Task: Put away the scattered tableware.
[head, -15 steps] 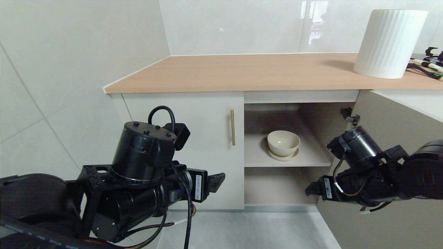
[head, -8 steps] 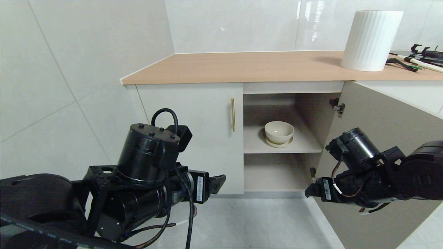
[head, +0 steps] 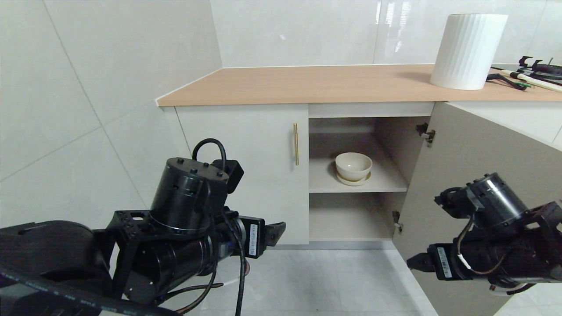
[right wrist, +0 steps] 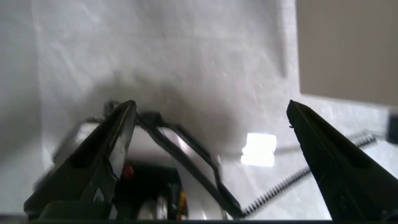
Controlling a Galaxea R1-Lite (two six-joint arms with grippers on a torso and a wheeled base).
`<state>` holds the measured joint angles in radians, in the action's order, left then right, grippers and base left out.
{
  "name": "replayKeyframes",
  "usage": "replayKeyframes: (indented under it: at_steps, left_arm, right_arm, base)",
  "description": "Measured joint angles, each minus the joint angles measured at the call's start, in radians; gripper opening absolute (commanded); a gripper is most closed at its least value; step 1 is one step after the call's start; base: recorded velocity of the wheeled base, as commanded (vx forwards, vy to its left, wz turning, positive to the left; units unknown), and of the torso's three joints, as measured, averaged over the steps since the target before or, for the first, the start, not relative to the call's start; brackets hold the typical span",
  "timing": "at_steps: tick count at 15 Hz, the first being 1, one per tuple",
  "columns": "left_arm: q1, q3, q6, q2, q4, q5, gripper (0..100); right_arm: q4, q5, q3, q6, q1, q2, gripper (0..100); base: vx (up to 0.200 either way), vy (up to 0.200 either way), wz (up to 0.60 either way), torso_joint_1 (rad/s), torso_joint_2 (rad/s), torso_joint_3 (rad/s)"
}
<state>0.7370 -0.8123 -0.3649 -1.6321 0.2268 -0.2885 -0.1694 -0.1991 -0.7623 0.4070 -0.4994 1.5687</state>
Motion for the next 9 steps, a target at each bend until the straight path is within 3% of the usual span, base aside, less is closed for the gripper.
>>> replayKeyframes:
  at_steps: [5,9]
  left_arm:
    - [-0.001,0.001,0.001,-0.007,0.000,-0.001,100]
    - [0.000,0.001,0.002,-0.007,0.000,-0.001,100]
  right_arm:
    - [-0.134,0.000,0.074,0.016,-0.001,-0.108,100]
    - [-0.150,0.000,0.158,0.064,0.003,-0.170,100]
  base:
    - [0.000,-0.200,0.00,0.002,0.00,0.006]
    - [0.000,-0.200,0.00,0.001,0.00,0.004]
